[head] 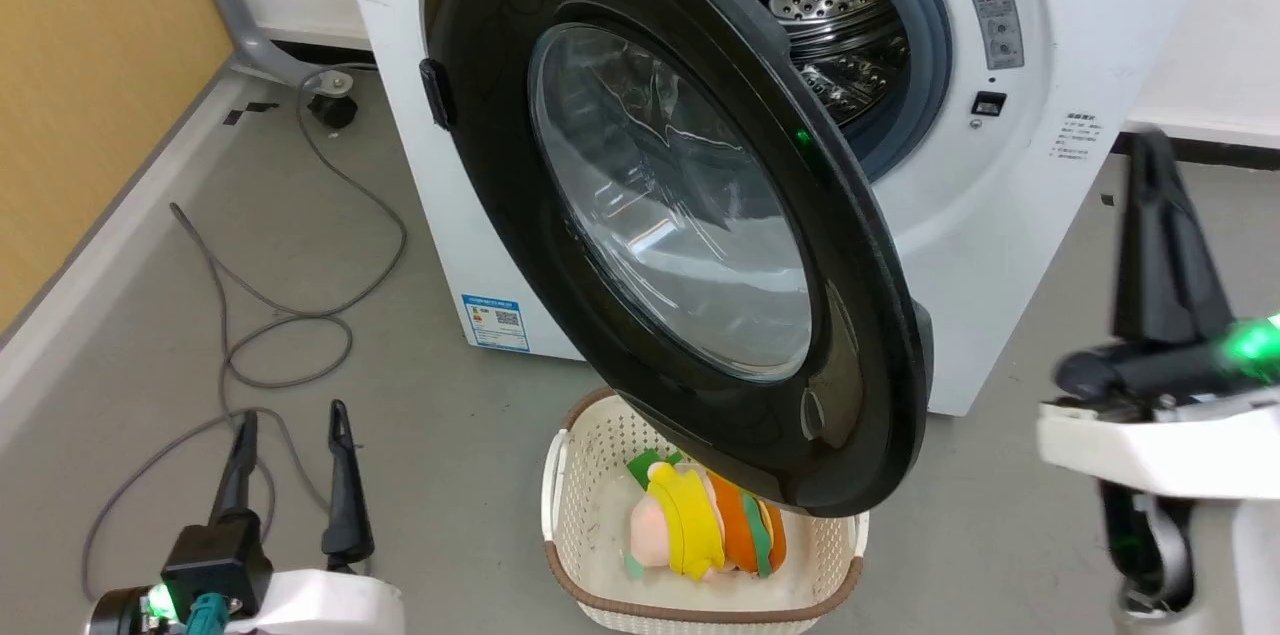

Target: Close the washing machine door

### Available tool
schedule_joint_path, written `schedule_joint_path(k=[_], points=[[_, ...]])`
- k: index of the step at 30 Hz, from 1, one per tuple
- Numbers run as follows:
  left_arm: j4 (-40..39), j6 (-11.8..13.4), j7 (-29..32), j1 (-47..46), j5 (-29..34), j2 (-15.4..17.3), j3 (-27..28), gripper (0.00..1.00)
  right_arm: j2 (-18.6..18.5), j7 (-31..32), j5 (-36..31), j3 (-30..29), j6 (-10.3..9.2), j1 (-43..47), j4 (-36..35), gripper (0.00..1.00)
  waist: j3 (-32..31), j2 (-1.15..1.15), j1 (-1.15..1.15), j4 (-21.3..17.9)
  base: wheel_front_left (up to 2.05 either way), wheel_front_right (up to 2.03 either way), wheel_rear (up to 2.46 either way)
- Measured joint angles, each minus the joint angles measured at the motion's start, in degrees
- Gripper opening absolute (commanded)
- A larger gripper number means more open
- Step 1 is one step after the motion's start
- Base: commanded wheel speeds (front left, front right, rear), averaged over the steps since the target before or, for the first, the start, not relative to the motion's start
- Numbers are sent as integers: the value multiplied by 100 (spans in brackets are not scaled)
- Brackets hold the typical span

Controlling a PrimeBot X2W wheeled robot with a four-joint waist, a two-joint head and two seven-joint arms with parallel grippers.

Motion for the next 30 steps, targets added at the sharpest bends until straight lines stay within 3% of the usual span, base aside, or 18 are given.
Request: schedule_joint_path(k=[9, 19, 24, 30], points=[[94, -311, 0, -2, 205, -266, 175, 100, -637, -1, 772, 1702, 0, -219, -648, 0, -8, 0, 0, 40, 0, 0, 0], [87, -531, 0, -3, 392, -492, 420, 100, -1724, -1, 862, 3478, 2, -216, 64, 0, 31, 0, 0, 11, 0, 0, 0], [57, -588, 0, -7, 493, -575, 504, 100, -1954, 0, 806, 3778, 1, -196, 690, 0, 96, 0, 0, -5, 0, 0, 0], [4, -611, 0, -27, 568, -673, 589, 100, -2031, -1, 833, 3593, 1, -153, 1338, 0, 230, 0, 0, -35, 0, 0, 0]])
